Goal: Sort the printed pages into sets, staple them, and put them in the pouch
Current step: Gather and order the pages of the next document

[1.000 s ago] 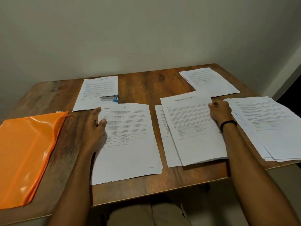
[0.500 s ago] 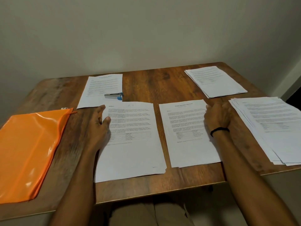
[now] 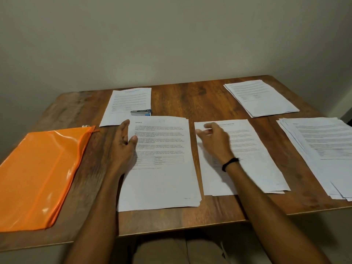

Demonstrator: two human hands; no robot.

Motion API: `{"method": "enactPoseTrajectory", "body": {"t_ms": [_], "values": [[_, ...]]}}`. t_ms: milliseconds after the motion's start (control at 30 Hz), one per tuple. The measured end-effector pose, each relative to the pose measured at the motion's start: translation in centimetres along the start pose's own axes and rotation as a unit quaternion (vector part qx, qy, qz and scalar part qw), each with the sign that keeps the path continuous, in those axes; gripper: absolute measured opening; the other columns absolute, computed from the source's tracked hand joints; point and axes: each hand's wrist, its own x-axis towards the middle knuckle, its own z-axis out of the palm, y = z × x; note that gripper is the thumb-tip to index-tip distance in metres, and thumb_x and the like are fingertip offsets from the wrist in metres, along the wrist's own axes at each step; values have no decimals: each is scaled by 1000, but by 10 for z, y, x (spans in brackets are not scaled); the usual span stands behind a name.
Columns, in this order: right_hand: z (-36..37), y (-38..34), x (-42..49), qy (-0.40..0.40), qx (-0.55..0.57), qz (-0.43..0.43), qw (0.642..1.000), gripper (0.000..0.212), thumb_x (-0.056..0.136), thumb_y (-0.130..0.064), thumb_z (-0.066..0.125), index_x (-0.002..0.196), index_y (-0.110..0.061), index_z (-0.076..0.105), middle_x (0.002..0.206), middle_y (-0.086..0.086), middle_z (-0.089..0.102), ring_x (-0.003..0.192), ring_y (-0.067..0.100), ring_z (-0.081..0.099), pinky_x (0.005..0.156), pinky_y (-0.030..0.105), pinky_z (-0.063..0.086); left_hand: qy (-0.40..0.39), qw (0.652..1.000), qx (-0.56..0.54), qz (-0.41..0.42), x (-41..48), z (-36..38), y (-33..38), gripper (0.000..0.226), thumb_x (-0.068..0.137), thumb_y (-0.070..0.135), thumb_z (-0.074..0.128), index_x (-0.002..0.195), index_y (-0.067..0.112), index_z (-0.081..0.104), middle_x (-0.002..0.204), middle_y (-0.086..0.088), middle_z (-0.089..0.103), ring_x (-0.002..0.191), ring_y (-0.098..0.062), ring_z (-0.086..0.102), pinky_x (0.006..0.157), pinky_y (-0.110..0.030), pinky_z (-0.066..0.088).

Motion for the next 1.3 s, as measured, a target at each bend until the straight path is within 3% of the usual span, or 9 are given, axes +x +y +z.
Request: {"method": "enactPoseTrajectory", "body": {"t_ms": [133, 367, 533, 667, 800, 900, 1000, 1067, 1300], "values": [[40, -13, -2, -17, 73, 41, 996, 45, 79, -40, 83, 112, -14, 65, 93, -4, 72, 93, 15, 68, 86, 37, 57, 0, 999, -37, -3, 1, -4, -5, 58, 100, -8, 47, 151, 16, 32, 129, -3, 64, 111, -13, 68, 77, -25, 60], [50, -4, 1, 37, 126, 25, 991, 20, 83, -19, 81, 99, -14, 69, 90, -4, 73, 85, 10, 69, 82, 37, 60, 4, 999, -10, 35, 2, 1, -2, 54, 100, -5, 50, 148, 9, 32, 116, 27, 50, 96, 22, 59, 75, -9, 54], [51, -2, 2, 51, 108, -16, 993, 12, 89, -16, 74, 91, -14, 63, 87, -3, 71, 83, 14, 69, 74, 35, 60, -3, 999, -42, -20, 14, -10, -21, 70, 95, 5, 65, 154, 22, 29, 136, 14, 56, 119, -7, 63, 90, -34, 58], [45, 1, 1, 32, 160, -68, 984, 17, 90, -10, 73, 83, -19, 60, 100, -5, 73, 94, 10, 69, 76, 33, 61, -5, 999, -48, -13, 11, -5, -16, 70, 94, 4, 66, 153, 22, 31, 132, 13, 57, 106, -2, 68, 75, -27, 60], [38, -1, -1, -46, 274, -80, 957, 29, 92, 2, 66, 78, -24, 65, 117, -4, 69, 112, 19, 64, 84, 33, 60, -46, 995, -76, -34, 18, -15, -28, 54, 94, 4, 65, 142, 20, 45, 128, -9, 65, 115, -33, 65, 89, -52, 58], [28, -5, -3, -134, 312, -73, 938, 8, 91, -8, 69, 85, -11, 66, 104, 1, 74, 103, 26, 68, 81, 36, 60, -40, 995, -74, -51, 20, -17, -28, 46, 92, 6, 68, 135, 17, 55, 127, -7, 67, 117, -31, 65, 93, -52, 55], [22, -9, -5, -159, 333, -29, 929, 52, 92, -49, 60, 93, 2, 72, 96, 10, 75, 88, 27, 71, 74, 32, 59, -11, 995, -86, -47, 20, -12, -27, 24, 93, -7, 61, 114, 3, 63, 107, -7, 72, 101, -26, 71, 76, -30, 59], [23, -7, 0, -113, 316, -4, 942, 68, 92, -67, 49, 92, -4, 76, 90, 15, 74, 74, 21, 66, 68, 30, 53, -28, 994, -107, -20, 20, -11, -28, 13, 92, -8, 62, 93, 4, 63, 103, -11, 71, 103, -35, 68, 79, -37, 56], [40, 2, 7, -71, 185, -1, 980, 40, 80, -40, 82, 112, -22, 66, 101, -7, 74, 97, 7, 70, 82, 21, 58, -82, 983, -164, -6, 27, -12, -26, 53, 70, 31, 76, 96, -8, 52, 119, -15, 67, 117, -33, 61, 89, -38, 53]]}}
